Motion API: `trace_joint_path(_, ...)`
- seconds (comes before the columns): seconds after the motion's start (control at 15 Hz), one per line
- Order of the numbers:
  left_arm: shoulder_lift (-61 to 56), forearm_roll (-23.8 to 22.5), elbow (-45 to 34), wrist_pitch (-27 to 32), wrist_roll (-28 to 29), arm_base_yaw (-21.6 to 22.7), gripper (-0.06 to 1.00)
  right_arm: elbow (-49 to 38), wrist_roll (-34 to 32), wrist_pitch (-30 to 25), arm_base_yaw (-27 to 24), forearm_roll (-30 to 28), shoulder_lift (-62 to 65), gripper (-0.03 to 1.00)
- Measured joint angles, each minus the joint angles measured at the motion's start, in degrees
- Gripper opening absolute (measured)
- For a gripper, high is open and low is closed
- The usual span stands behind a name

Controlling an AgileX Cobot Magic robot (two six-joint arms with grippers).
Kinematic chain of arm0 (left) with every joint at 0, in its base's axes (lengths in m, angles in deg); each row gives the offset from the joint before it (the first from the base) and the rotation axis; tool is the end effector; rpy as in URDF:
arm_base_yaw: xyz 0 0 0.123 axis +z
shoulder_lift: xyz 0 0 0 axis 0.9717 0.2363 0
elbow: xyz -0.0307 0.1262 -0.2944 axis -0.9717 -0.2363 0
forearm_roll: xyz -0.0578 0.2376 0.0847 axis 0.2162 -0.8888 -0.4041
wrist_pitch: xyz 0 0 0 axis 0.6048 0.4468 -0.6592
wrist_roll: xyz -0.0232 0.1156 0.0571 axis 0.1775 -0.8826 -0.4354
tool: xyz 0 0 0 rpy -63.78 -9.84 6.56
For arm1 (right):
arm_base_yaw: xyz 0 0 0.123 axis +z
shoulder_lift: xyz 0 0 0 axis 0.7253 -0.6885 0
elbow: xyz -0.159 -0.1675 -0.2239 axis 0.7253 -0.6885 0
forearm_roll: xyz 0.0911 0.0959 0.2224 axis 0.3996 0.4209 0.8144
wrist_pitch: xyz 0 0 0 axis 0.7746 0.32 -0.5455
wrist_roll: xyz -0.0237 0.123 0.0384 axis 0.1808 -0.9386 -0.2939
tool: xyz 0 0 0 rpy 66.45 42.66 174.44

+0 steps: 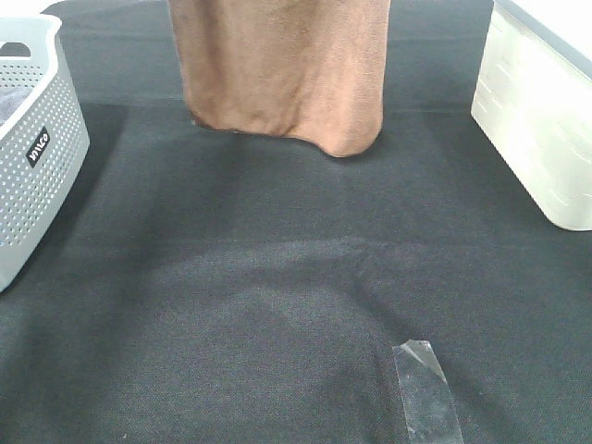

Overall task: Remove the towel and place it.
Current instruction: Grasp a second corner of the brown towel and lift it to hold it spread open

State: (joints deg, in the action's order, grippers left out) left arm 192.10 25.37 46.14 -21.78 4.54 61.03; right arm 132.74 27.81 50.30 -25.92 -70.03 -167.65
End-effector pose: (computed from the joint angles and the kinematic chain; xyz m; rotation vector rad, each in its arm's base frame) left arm 0.5301 -0.1607 0.5113 0.6550 0.8788 0.4375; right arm 0.5061 0.1898 0.5297 -0.4346 1.2511 0.0416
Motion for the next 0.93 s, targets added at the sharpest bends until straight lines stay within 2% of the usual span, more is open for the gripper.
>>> trace_joint_path(0.13,4.4,0.3,4.5,-0.6,0.0,1.7,0.00,3.7,0.0,1.3,0.0,0.6,-3.8,0.01)
trace_joint_path(0.47,17.2,0.6,24.3,-0.5,0.1,2.6,0.00,9.5,-0.5,7.7,-0.5,2.3,-9.7,0.01)
trace_joint_path(0.67,19.7,0.5,29.0,-0.1,0.9,2.6,0.00,9.7,-1.4,8.7,-1.9,2.3,-10.2,0.01)
trace_joint_path(0.93,20.3,0.3,29.6,0.3,1.1,2.4,0.00,9.8,-2.1,6.8,-2.6,2.3,-10.3,0.01)
